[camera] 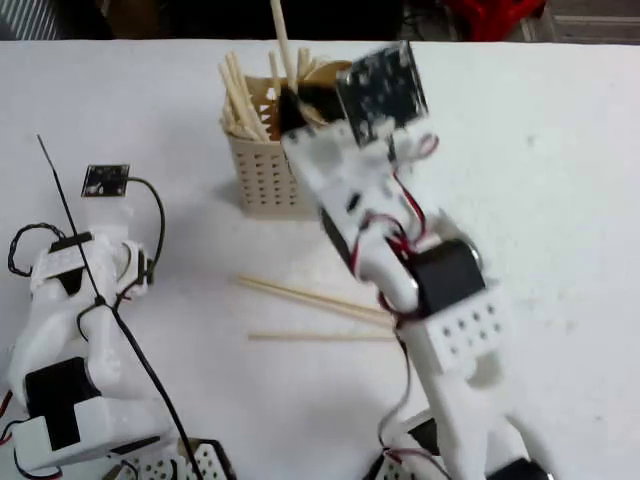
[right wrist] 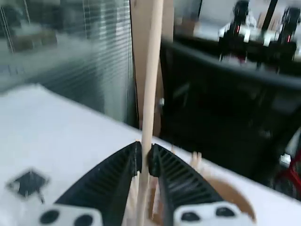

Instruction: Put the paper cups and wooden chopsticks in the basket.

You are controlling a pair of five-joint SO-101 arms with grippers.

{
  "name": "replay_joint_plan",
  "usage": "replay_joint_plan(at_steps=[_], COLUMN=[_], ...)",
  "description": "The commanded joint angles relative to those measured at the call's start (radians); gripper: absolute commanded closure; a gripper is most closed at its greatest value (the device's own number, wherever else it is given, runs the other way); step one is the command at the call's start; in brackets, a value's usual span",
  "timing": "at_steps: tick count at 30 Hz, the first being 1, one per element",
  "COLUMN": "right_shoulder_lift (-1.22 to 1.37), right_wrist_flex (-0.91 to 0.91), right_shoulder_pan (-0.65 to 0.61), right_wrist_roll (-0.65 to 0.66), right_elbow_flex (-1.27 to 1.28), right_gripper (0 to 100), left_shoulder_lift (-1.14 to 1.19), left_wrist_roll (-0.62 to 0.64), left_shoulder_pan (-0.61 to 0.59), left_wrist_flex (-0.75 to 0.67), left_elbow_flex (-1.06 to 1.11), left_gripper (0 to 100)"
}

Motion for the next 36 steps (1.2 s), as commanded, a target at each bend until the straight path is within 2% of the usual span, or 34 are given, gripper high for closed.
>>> replay_joint_plan(at_steps=[1,5,13,25,32,36], right_shoulder_lift=[0.136,0.302,0.412,0.355,0.263,0.179], right_wrist_flex=[-0.240,-0.387,-0.384,-0.372,-0.371,-0.371], right_shoulder_pan=[-0.008,-0.007,-0.005,-0.005,0.012,0.015], right_wrist_roll=[-0.012,-0.012,-0.012,-0.012,-0.012,-0.012], right_elbow_flex=[-0.127,-0.198,-0.209,-0.066,0.054,0.169], right_gripper=[98.1,98.1,98.1,97.9,83.0,83.5], left_shoulder_lift=[0.004,0.004,0.004,0.004,0.004,0.004], left_wrist_roll=[-0.009,-0.011,-0.011,-0.011,-0.009,-0.008], left_shoulder_pan=[0.012,0.012,0.012,0.012,0.012,0.012], left_wrist_flex=[-0.015,-0.015,-0.015,-0.015,-0.015,-0.015], left_elbow_flex=[-0.008,-0.008,-0.008,-0.008,-0.008,-0.008], left_gripper=[85,85,85,85,85,85])
